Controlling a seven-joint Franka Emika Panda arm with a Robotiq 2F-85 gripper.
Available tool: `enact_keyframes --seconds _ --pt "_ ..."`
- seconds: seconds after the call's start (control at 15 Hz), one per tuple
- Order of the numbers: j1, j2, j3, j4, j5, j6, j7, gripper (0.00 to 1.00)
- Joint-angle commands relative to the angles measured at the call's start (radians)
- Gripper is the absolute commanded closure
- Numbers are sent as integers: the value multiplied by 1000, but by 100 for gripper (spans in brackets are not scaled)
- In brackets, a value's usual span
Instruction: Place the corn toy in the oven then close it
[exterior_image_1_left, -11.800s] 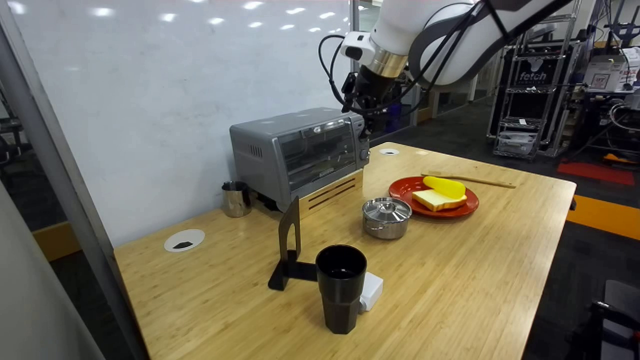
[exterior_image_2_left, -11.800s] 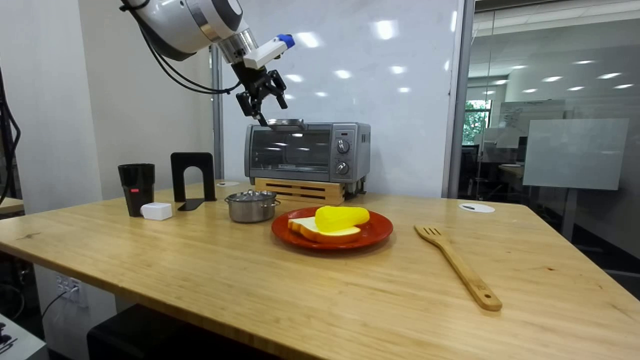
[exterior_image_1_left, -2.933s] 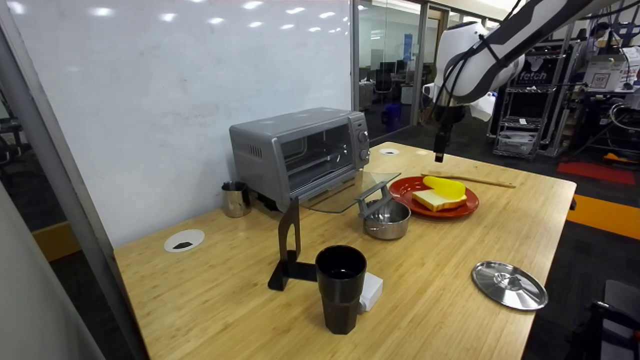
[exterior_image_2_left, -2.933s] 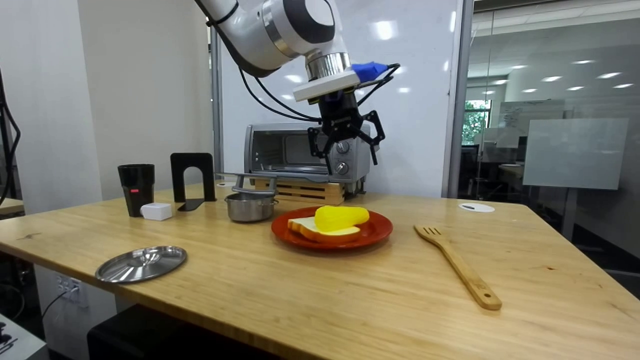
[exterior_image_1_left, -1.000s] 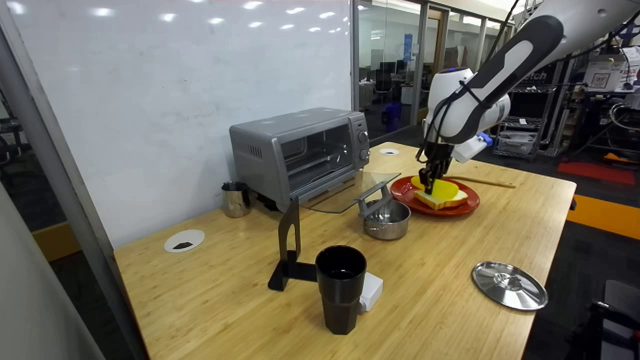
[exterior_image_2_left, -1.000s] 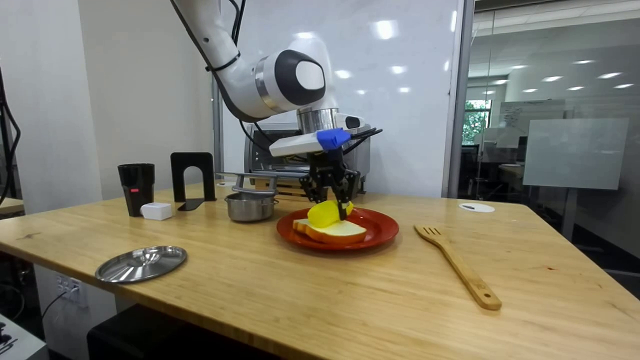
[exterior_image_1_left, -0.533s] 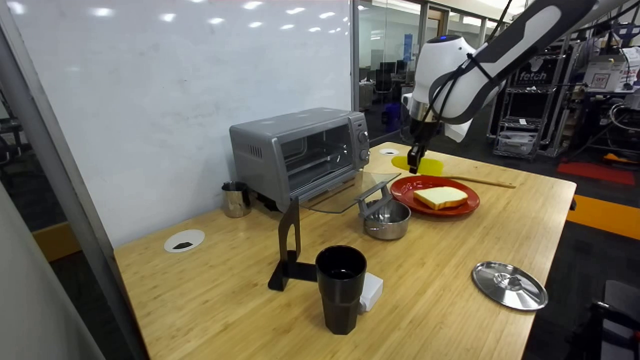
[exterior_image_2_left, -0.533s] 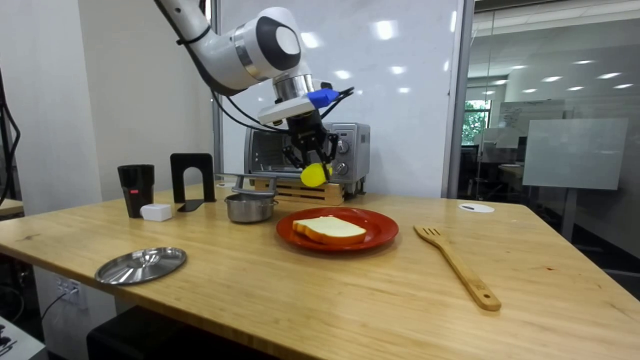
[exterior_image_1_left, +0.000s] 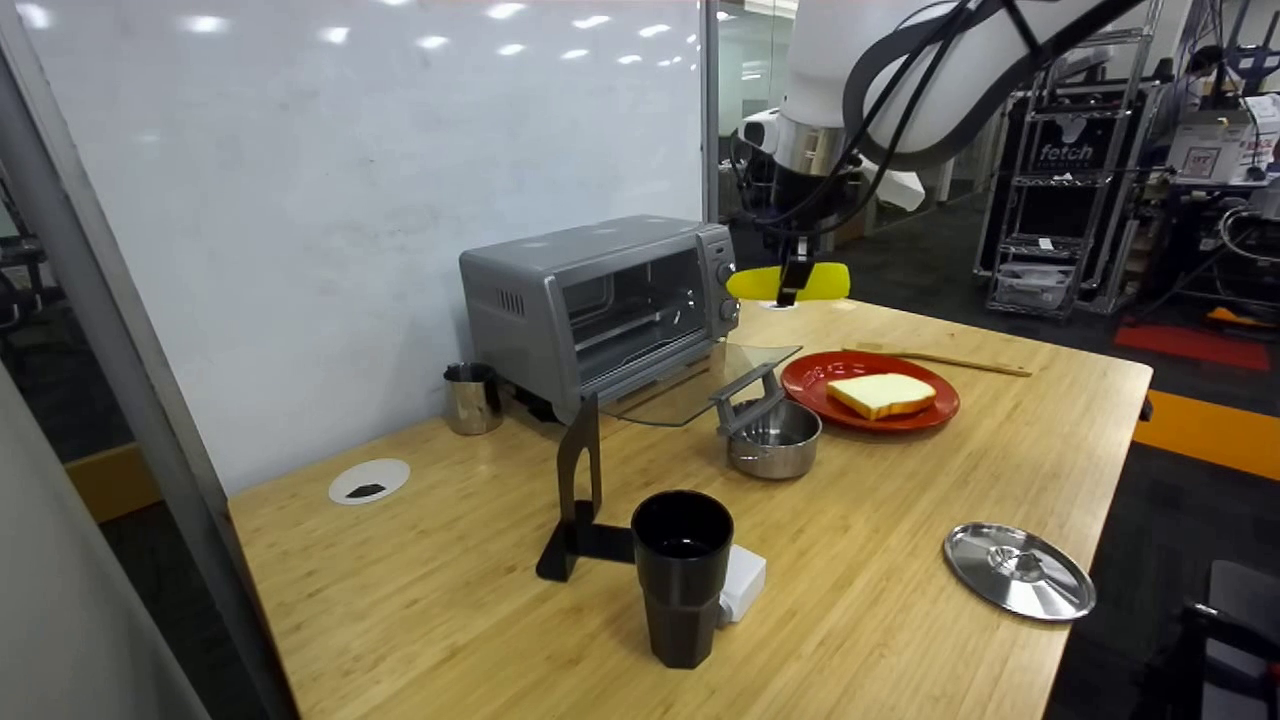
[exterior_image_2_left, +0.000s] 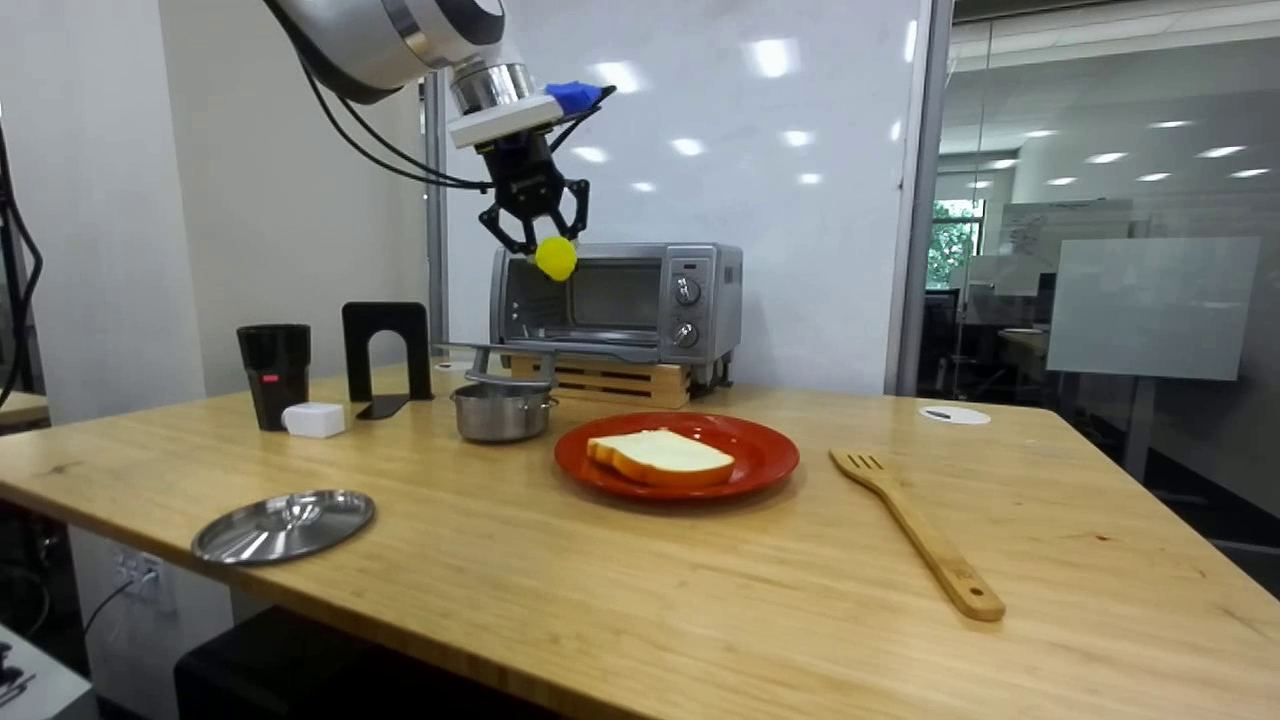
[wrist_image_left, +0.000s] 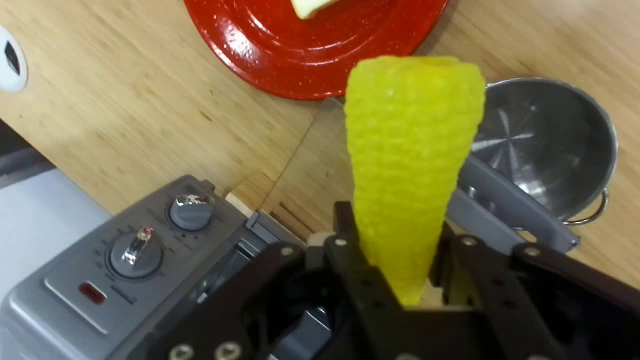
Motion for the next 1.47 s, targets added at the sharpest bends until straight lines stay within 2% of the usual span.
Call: enact_keyframes --seconds 0.0,0.4,0.93,1.2,1.27,1.4 --pt "11 33 21 25 -78 -14 -105 91" --pt "39 101 15 -5 -349 38 -147 91" --pt "44 180 5 10 -875 119 -78 91" --pt "41 202 -2 52 -1211 170 66 91" --pt "60 210 -24 74 -1297 184 128 91" --pt "58 230 -27 122 -1470 191 299 91"
